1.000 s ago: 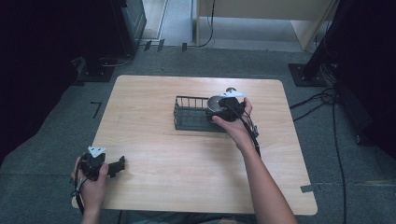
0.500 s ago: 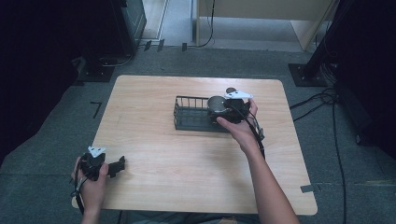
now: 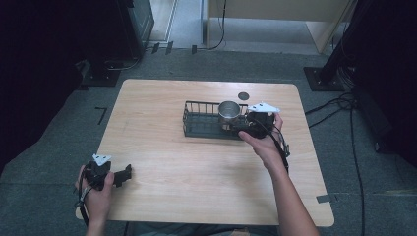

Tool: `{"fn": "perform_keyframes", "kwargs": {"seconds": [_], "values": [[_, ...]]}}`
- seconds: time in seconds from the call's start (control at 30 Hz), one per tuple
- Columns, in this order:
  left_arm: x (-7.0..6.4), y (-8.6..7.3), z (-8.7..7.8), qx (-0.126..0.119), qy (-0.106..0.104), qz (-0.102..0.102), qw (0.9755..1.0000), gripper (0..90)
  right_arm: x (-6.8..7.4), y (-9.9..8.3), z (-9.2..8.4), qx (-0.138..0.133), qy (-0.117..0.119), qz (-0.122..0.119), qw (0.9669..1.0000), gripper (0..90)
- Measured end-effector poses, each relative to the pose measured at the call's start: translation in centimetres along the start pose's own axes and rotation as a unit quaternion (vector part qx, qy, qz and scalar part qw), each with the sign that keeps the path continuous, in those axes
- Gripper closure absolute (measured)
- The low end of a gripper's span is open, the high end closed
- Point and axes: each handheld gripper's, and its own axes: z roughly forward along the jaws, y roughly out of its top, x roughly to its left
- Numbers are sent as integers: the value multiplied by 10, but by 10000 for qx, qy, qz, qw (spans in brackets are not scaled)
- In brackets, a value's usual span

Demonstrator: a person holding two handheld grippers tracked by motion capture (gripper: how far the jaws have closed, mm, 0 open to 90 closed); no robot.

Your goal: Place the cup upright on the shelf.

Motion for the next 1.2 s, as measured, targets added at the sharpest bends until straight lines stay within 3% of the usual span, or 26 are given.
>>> {"fn": "perform_keyframes", "kwargs": {"seconds": [0.63,1.2], "values": [[0,0,0,-4,1,-1,10000,0,-18,-34,-42,-49,-248,62,9997,0],[0,0,0,7,2,11,10000,0,-39,-73,-58,77,-516,254,9983,0]]}}
